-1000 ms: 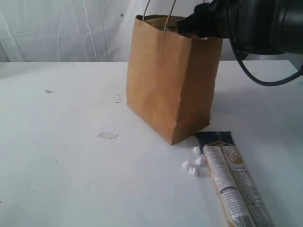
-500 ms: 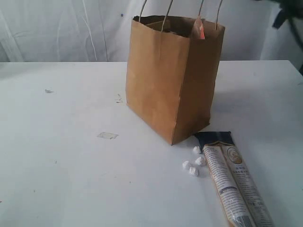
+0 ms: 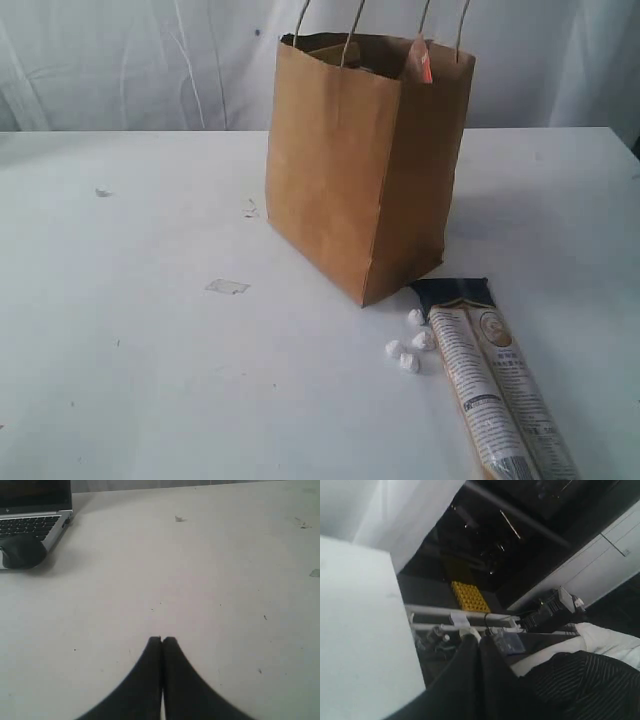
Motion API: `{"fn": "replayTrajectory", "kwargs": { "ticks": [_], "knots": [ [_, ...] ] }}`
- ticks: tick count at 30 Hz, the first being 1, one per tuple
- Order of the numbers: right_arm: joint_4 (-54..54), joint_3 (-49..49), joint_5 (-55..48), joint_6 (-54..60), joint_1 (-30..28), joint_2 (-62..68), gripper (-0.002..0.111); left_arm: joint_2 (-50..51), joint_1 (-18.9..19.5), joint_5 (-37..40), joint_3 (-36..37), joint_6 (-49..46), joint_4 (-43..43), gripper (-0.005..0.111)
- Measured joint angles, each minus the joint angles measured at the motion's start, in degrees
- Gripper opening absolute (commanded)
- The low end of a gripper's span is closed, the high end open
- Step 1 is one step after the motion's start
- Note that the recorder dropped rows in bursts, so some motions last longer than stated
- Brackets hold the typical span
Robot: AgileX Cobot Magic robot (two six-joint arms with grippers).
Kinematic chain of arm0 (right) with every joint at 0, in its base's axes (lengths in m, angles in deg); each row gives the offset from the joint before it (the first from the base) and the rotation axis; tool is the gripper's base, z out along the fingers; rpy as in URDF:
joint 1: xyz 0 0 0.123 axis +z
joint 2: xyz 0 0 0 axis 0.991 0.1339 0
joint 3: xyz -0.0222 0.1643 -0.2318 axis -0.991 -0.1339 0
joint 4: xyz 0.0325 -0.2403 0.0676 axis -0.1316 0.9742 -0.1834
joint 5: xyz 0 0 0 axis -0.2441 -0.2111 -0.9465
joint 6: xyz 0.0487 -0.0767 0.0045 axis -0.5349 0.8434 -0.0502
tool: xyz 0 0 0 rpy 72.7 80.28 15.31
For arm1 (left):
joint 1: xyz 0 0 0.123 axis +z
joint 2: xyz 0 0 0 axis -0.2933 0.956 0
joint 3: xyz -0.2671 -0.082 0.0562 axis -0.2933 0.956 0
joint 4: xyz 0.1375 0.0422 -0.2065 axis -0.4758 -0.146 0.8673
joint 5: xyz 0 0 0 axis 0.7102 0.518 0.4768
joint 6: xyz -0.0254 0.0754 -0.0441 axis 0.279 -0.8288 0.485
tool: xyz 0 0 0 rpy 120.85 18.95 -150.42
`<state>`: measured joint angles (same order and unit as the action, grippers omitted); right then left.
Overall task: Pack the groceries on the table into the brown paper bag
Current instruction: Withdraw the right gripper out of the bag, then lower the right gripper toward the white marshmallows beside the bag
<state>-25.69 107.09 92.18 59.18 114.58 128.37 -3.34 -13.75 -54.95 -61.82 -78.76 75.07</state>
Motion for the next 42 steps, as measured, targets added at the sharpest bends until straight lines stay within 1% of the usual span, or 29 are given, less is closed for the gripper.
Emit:
{"fn": "replayTrajectory", "kwargs": {
  "ticks": [1, 3, 5, 8, 11, 13, 16, 18, 22, 23, 24, 25, 26, 27, 28, 29, 30, 31, 32, 33, 35, 37, 40, 42],
  "knots": [
    [-0.3, -2.3, -1.1, 0.0, 0.0, 0.0, 0.000, 0.0, 0.0, 0.0, 0.0, 0.0, 0.0, 0.000],
    [-0.5, -7.3, -6.5, 0.0, 0.0, 0.0, 0.000, 0.0, 0.0, 0.0, 0.0, 0.0, 0.0, 0.000],
    [-0.8, -10.6, -13.7, 0.0, 0.5, 0.0, 0.000, 0.0, 0.0, 0.0, 0.0, 0.0, 0.0, 0.000],
    [-0.8, -12.1, -22.9, 0.0, 2.9, 0.0, 0.000, 0.0, 0.0, 0.0, 0.0, 0.0, 0.0, 0.000],
    [-0.5, -12.3, -29.8, 0.0, 4.9, 0.3, 0.000, 0.0, 0.0, 0.0, 0.0, 0.0, 0.0, 0.000],
    [-0.6, -12.4, -34.1, 0.0, 5.1, 0.5, 0.000, 0.0, 0.0, 0.0, 0.0, 0.0, 0.0, 0.000],
    [-0.4, -13.3, -43.5, -2.5, 5.3, 0.5, 0.000, 0.0, 0.0, 0.0, 0.0, 0.0, 0.0, 0.000],
    [-0.4, -14.4, -53.7, -5.8, 5.3, 0.5, 0.000, 0.0, 0.0, 0.0, 0.0, 0.0, 0.0, 0.000],
    [-0.2, -16.7, -81.9, -13.0, 5.3, 0.9, 0.000, 0.0, 0.0, 0.0, 0.0, 0.0, 0.0, 0.000],
    [3.2, -16.8, -95.7, -21.3, 5.4, 1.6, 0.000, 0.0, 0.0, 0.0, 0.0, 0.0, 0.0, 0.000],
    [7.5, -16.4, -102.5, -27.6, 5.4, 1.9, 0.000, 0.0, 0.0, 0.0, 0.0, 0.0, 0.0, 0.000],
    [22.0, -14.7, -112.1, -42.3, 5.4, 2.6, 0.000, 0.0, 0.0, 0.0, 0.0, 0.0, 0.0, 0.000],
    [29.5, -13.9, -114.3, -50.3, 5.4, 2.9, 0.000, 0.0, 0.0, 0.0, 0.0, 0.0, 0.0, 0.000],
    [50.0, -13.0, -116.3, -69.0, 5.7, 2.8, 0.000, 0.0, 0.0, 0.0, 0.0, 0.0, 0.0, 0.000],
    [58.7, -12.7, -115.0, -77.8, 5.7, 2.8, 0.000, 0.0, 0.0, 0.0, 0.0, 0.0, 0.0, 0.000],
    [80.7, -12.2, -111.8, -100.1, 5.7, 2.8, 0.000, 0.0, 0.0, 0.0, 0.0, 0.0, 0.0, 0.000],
    [95.2, -11.5, -110.7, -112.3, 5.7, 2.8, 0.000, 0.0, 0.0, 0.0, 0.0, 0.0, 0.0, 0.000],
    [103.0, -10.6, -110.7, -119.8, 5.5, 3.1, 0.000, 0.0, 0.0, 0.0, 0.0, 0.0, 0.0, 0.000],
    [106.4, -9.6, -111.3, -123.2, 5.5, 4.1, 0.000, 0.0, 0.0, 0.0, 0.0, 0.0, 0.0, 0.000],
    [106.7, -8.3, -112.2, -123.7, 5.5, 5.6, 0.000, 0.0, 0.0, 0.0, 0.0, 0.0, 0.0, 0.000],
    [105.5, -6.0, -112.7, -121.3, 5.5, 10.0, 0.000, 0.0, 0.0, 0.0, 0.0, 0.0, 0.0, 0.000],
    [104.8, -4.5, -108.6, -120.4, 5.5, 14.4, 0.001, 0.0, 0.0, 0.0, 0.0, 0.0, 0.0, 0.000],
    [104.8, -3.3, -101.5, -117.2, 5.5, 18.8, 0.012, 0.0, 0.0, 0.0, 0.0, 0.0, 0.0, 0.000],
    [104.8, -2.7, -98.7, -115.5, 5.5, 21.1, 0.023, 0.0, 0.0, 0.0, 0.0, 0.0, 0.0, 0.000]
  ]
}}
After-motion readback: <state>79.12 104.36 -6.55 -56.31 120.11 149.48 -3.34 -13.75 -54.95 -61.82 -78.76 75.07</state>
